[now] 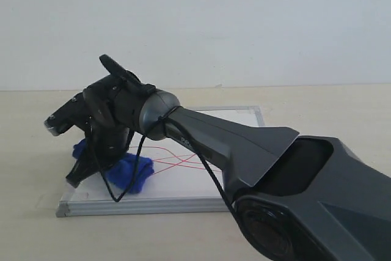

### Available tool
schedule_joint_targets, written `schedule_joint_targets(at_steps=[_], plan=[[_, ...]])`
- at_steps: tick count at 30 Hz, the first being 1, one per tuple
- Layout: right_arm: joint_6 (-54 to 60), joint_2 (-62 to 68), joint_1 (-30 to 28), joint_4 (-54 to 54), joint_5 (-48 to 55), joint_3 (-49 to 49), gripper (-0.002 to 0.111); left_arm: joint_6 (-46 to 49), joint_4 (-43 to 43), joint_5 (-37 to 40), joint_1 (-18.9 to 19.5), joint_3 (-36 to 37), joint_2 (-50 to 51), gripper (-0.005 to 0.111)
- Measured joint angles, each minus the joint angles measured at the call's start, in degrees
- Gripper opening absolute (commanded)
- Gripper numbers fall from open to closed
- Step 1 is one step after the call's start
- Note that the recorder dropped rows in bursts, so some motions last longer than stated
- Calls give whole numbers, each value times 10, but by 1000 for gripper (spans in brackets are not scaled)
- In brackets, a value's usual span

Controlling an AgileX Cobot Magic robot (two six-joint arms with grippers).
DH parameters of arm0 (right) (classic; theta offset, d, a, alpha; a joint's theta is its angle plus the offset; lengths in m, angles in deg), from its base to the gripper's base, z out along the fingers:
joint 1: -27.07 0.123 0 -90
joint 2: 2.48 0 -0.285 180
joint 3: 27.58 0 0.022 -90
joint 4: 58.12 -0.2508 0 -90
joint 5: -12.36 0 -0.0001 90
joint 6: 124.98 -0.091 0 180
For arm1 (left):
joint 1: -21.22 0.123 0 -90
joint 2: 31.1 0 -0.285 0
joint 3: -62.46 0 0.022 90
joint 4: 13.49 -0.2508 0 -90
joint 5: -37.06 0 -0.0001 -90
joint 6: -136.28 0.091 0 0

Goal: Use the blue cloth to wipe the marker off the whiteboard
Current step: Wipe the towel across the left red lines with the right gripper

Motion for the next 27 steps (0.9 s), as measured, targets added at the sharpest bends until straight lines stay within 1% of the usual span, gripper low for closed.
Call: schedule_joint_targets(at_steps=[3,6,8,12,15,17,22,27], plan=[[-54,2,-2,83,8,0,0,0,0,0,0,0,0,4],[-52,5,-7,83,6,0,0,0,0,0,0,0,0,4],[-11,5,-8,52,1,0,0,0,0,0,0,0,0,4],[131,5,-16,-79,-21,0,0,0,0,0,0,0,0,4],[176,5,-16,-127,-38,0,0,0,0,0,0,0,0,4],[157,5,-13,-113,-52,0,0,0,0,0,0,0,0,4],[-2,14,-18,-2,-75,0,0,0,0,0,0,0,0,4],[-88,23,-38,16,-89,3,0,0,0,0,0,0,0,4]])
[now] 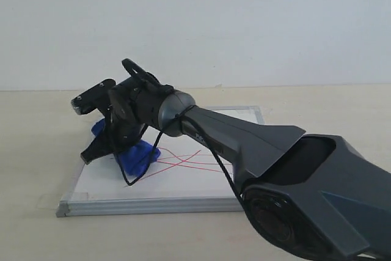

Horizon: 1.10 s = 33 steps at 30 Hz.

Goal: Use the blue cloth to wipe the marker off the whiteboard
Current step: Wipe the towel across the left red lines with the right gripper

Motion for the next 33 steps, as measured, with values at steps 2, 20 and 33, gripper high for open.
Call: schedule_joint_targets(at_steps=[2,20,33], plan=[[-11,1,-3,-1,-6,0,0,0,0,0,0,0,0,4],[337,10,-8,-236,-27,0,0,0,0,0,0,0,0,4],[-93,14,-13,72,-94,0,0,0,0,0,0,0,0,4]])
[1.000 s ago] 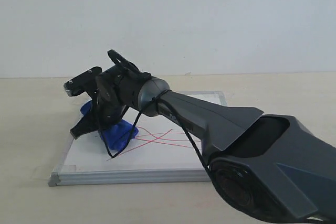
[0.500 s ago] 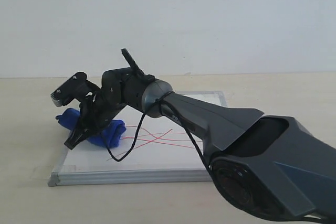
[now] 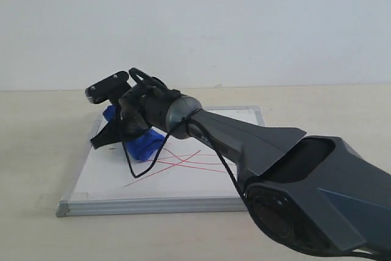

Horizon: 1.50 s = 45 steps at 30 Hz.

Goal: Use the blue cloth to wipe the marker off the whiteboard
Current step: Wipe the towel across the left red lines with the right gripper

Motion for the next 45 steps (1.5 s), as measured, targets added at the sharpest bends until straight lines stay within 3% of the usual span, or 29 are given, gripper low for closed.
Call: schedule_joint_targets(at_steps=[3,8,12,14,16,21,24,27,31,35,40,45], plan=[[27,1,-7,-39,-10,0,0,0,0,0,0,0,0,4],[365,7,-7,-286,-16,0,0,0,0,0,0,0,0,4],[531,8,-7,-381,21,0,0,0,0,0,0,0,0,4],[557,8,-7,-389,26,0,0,0,0,0,0,0,0,4],[499,8,-7,-352,18,0,0,0,0,0,0,0,0,4],[55,8,-12,-124,0,4,0,0,0,0,0,0,0,4],[-32,8,-24,-83,1,5,0,0,0,0,0,0,0,4],[35,8,-25,-142,-6,5,0,0,0,0,0,0,0,4],[249,8,-23,-256,11,5,0,0,0,0,0,0,0,4],[355,4,-13,-281,51,6,0,0,0,0,0,0,0,4],[315,-4,-7,-237,106,9,0,0,0,0,0,0,0,4],[152,-14,-2,-92,186,12,0,0,0,0,0,0,0,4]])
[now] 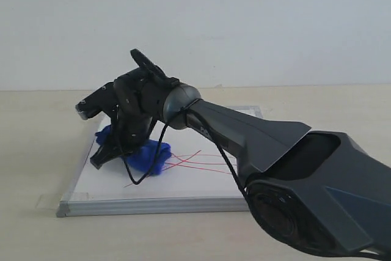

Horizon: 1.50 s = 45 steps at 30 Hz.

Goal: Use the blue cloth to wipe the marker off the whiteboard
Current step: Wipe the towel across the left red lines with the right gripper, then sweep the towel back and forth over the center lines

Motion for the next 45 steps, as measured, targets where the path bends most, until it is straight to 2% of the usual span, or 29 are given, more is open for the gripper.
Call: schedule_joint_targets(at_steps=[3,9,13,20,25,29,36,45], plan=[[-60,-1,-3,75,41,0,0,0,0,0,0,0,0,4],[-74,-1,-13,81,54,1,0,0,0,0,0,0,0,4],[15,-4,-27,1,54,2,0,0,0,0,0,0,0,4],[244,-5,-51,-195,70,1,0,0,0,0,0,0,0,4],[292,-5,-49,-238,77,0,0,0,0,0,0,0,0,4],[274,-5,-49,-235,77,0,0,0,0,0,0,0,0,4],[123,-10,-30,-122,72,0,0,0,0,0,0,0,0,4],[71,-35,-28,-63,115,-12,0,0,0,0,0,0,0,4]])
